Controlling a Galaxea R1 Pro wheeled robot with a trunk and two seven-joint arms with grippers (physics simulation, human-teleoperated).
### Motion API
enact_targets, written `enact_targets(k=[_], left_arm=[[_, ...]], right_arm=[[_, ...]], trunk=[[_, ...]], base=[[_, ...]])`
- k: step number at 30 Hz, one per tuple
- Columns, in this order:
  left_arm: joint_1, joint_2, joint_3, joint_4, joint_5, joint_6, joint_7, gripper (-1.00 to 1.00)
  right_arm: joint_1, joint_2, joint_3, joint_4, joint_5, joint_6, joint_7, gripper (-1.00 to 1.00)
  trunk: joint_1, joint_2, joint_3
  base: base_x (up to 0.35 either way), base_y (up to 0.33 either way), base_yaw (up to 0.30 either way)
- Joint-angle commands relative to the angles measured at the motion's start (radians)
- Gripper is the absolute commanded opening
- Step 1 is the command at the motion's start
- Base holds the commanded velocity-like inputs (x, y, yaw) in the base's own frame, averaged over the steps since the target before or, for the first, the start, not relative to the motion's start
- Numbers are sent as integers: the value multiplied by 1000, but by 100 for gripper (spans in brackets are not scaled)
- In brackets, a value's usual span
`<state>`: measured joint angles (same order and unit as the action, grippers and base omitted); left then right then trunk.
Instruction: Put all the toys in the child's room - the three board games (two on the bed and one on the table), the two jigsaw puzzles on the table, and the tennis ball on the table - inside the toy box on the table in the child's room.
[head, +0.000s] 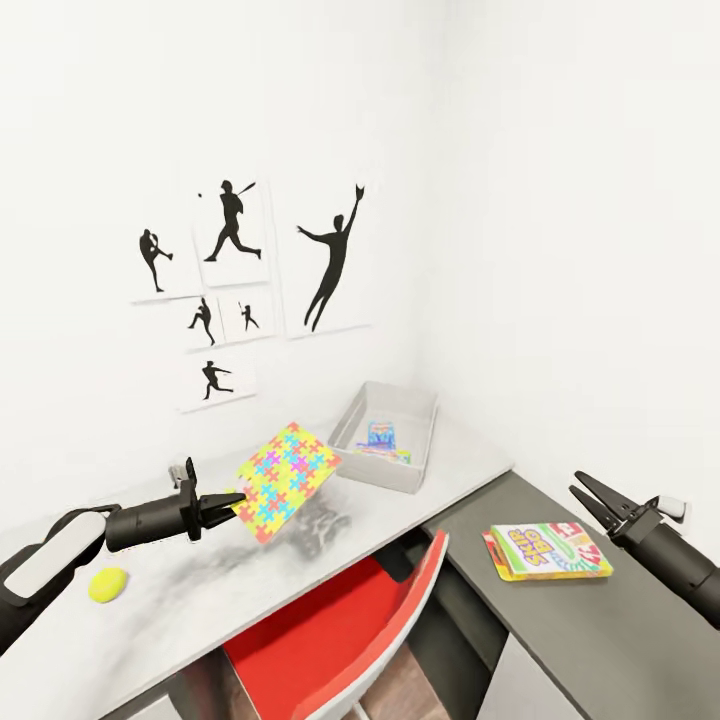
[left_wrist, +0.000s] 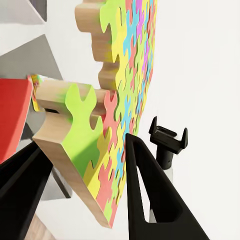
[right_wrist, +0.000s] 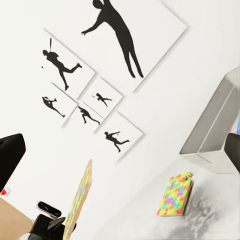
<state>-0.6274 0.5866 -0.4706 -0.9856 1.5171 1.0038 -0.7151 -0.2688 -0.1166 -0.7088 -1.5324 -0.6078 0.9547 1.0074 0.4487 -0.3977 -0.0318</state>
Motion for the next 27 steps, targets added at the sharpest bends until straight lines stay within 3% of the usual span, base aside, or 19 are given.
enact_targets(k=[1, 11, 16, 21, 27], left_arm=[[-2, 1, -3, 1, 3, 3, -6, -100], [-2, 1, -3, 1, 3, 2, -4, -100], [-2, 1, -3, 1, 3, 2, -4, -100], [-2, 1, -3, 1, 3, 2, -5, -100], [-2, 1, -3, 1, 3, 2, -4, -100]], right_arm=[[-1, 0, -1, -1, 1, 4, 3, 100], [-1, 0, -3, -3, -7, -64, 1, 100], [-1, 0, -3, -2, -8, -68, 1, 100], [-1, 0, -3, -2, -10, -68, 3, 100], [-1, 0, -3, -2, -10, -68, 3, 100]], trunk=[[1, -2, -2], [1, -2, -2], [1, -2, 0], [1, -2, 2], [1, -2, 2]], base=[[333, 0, 0], [333, 0, 6], [315, -12, 202], [77, -17, 234], [170, -1, 33]])
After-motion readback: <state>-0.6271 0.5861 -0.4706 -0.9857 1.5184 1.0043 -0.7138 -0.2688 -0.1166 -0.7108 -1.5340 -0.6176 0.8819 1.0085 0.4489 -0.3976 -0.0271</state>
